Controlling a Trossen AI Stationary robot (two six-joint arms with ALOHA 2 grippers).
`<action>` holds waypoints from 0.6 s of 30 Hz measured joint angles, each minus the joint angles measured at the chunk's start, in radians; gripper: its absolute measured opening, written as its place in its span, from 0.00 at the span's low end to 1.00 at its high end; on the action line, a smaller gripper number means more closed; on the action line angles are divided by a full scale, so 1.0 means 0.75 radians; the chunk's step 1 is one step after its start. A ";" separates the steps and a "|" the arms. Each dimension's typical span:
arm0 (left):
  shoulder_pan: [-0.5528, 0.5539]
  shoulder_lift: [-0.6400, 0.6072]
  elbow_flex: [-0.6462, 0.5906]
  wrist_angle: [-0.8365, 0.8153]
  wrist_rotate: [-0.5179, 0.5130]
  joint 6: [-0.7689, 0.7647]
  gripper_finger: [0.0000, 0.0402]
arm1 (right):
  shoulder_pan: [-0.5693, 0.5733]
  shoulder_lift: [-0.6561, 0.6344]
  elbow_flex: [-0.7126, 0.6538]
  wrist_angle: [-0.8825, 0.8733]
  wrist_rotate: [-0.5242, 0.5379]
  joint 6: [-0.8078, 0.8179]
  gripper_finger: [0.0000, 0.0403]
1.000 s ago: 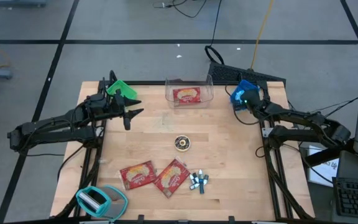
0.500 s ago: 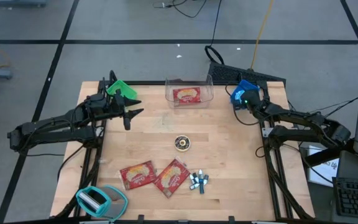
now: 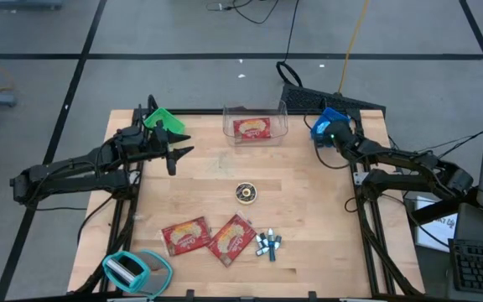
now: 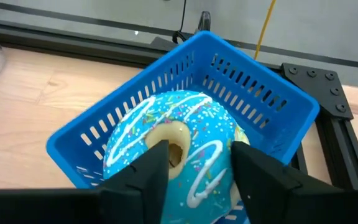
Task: Pick & Place Food Item
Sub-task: Put the blue donut into the blue bin
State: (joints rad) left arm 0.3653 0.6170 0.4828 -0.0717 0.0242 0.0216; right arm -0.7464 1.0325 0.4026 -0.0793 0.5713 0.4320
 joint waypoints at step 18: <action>0.000 -0.001 0.000 0.000 0.000 0.000 0.46 | 0.011 -0.013 0.000 0.081 0.001 0.045 0.45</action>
State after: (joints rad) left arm 0.3653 0.6167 0.4828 -0.0715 0.0242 0.0216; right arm -0.7380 1.0230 0.4026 -0.0185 0.5720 0.4657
